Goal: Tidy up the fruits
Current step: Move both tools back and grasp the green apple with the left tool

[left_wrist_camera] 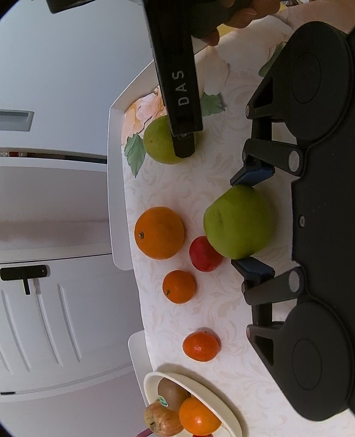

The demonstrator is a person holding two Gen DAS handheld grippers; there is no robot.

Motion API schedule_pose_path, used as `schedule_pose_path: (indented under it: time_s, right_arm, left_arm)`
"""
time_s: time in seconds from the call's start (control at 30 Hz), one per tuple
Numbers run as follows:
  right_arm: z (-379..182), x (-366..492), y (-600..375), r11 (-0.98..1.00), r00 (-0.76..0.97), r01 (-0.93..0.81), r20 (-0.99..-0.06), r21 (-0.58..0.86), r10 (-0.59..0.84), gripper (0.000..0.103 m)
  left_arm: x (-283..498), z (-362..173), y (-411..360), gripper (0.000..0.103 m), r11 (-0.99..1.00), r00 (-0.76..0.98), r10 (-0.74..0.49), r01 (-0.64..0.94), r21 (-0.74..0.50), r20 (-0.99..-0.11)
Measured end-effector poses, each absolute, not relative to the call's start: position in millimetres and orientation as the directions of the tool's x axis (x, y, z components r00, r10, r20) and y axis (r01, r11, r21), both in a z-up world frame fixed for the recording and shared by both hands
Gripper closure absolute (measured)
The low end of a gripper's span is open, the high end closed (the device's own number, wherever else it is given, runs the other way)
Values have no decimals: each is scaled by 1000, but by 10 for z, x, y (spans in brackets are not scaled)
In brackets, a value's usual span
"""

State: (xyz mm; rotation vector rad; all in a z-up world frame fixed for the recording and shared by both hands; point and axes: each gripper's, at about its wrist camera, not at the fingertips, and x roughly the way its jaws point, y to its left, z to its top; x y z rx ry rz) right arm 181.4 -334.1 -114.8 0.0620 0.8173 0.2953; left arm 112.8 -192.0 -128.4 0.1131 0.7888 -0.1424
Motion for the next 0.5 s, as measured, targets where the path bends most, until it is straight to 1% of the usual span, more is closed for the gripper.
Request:
schedule_pose_path:
  time_s: [0.23, 0.4, 0.43, 0.5]
  right_arm:
    - [-1174, 1851, -3312, 958, 644, -232, -711, 170, 282, 20]
    - [-1185, 1871, -3255, 959, 644, -233, -713, 162, 277, 21]
    - [-1191, 1876, -3246, 959, 644, -233, -714, 159, 275, 23]
    - [-1207, 1890, -3222, 959, 639, -236, -719, 156, 274, 30]
  left_arm:
    - [1117, -1280, -1893, 44, 984, 694, -88, 173, 47, -714]
    - [1117, -1278, -1866, 44, 983, 692, -96, 181, 43, -715]
    - [1119, -1276, -1865, 44, 982, 693, -97, 182, 43, -715]
    - [1126, -1270, -1853, 44, 982, 694, -99, 184, 42, -714]
